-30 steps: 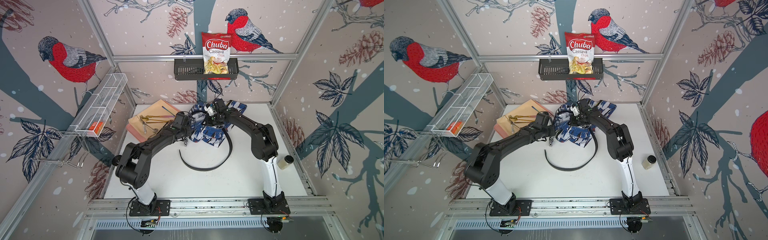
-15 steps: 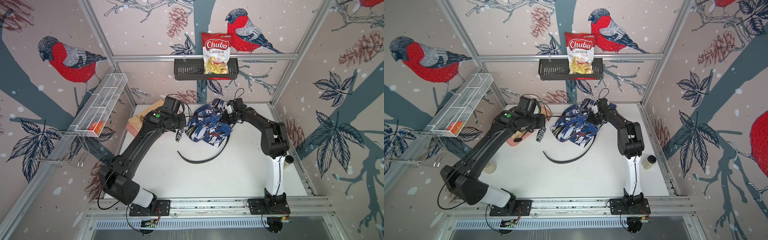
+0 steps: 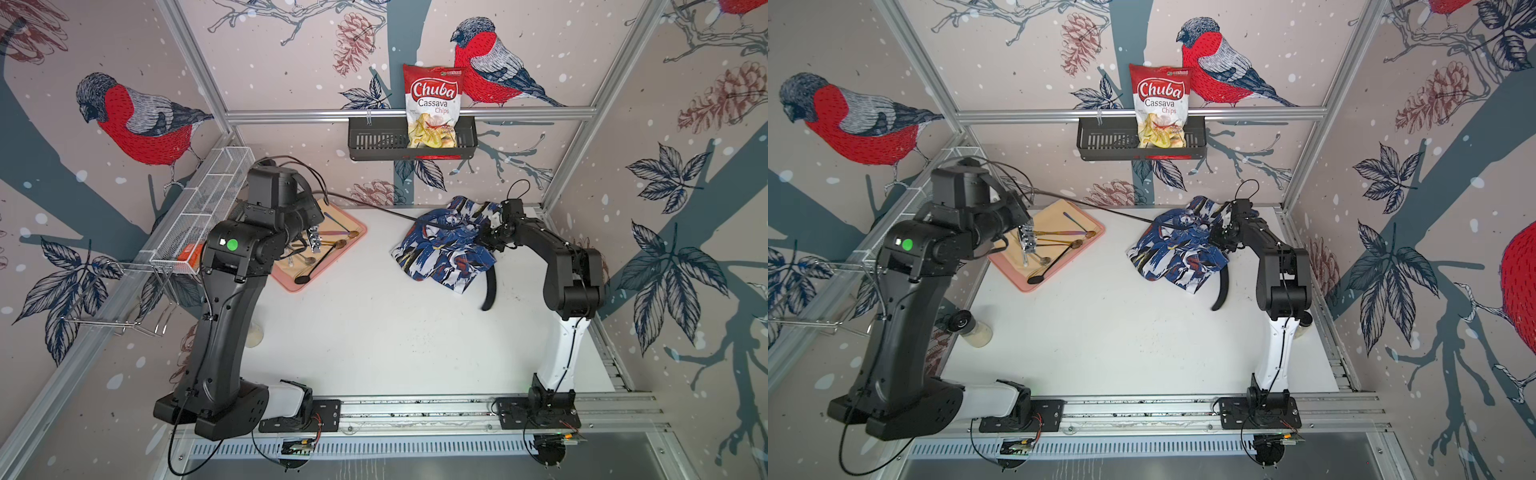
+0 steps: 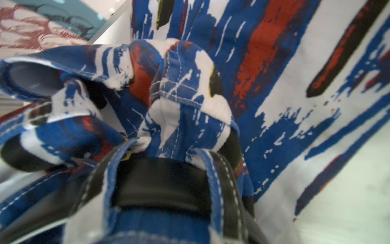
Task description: Remove the belt from the trousers
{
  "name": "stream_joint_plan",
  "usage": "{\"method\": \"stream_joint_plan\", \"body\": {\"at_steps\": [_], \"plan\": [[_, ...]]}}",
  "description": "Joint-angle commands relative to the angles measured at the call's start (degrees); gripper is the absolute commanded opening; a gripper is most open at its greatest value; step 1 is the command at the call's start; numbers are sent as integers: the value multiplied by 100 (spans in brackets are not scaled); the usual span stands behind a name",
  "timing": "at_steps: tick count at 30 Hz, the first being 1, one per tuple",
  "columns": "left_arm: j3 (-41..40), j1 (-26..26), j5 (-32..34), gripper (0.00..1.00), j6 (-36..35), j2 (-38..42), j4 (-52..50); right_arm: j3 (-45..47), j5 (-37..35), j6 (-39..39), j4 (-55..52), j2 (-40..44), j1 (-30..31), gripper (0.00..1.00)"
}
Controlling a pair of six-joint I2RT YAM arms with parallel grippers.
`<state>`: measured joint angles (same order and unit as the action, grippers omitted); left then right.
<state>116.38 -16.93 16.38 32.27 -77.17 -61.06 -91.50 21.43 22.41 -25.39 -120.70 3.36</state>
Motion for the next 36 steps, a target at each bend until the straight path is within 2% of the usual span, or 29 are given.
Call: {"method": "stream_joint_plan", "body": {"at_steps": [1,4,7,11,15,23,25,26,29,31,32,34,36], "plan": [[-21,58,1513,0,-334,390,1438,257,-1369,32,-187,93,-218,0],[-818,52,2166,0,-947,1089,2784,556,-1431,0,-133,144,-360,0],[-1846,57,2800,0,-1708,1831,4542,831,-1440,-43,-41,232,-491,0],[-2740,57,2851,0,-2657,2418,6479,973,-1501,-145,-44,241,-601,0],[-3072,50,2908,0,-3481,2688,7975,964,-1488,-164,-67,219,-669,0],[-2985,54,2808,0,-4875,2708,10404,924,-1468,-189,-101,79,-686,0],[-2816,57,2833,0,-5250,2592,10821,928,-1434,-191,-88,58,-687,0],[-2621,57,2801,0,-5344,2493,10705,917,-1402,-178,-76,52,-690,0],[-2118,51,2421,0,-4833,2166,9441,818,-1326,-181,-97,-12,-638,0],[-2262,54,2282,0,-4740,2084,9625,759,-1361,-197,-139,-60,-617,0],[-2409,57,2360,0,-4858,2075,10130,759,-1390,-207,-161,-67,-631,0],[-2308,54,2507,0,-5604,1938,10914,828,-1374,-190,-145,-30,-689,0],[-1820,58,2427,0,-6270,1745,10923,862,-1324,-159,-101,-6,-723,0]]}}
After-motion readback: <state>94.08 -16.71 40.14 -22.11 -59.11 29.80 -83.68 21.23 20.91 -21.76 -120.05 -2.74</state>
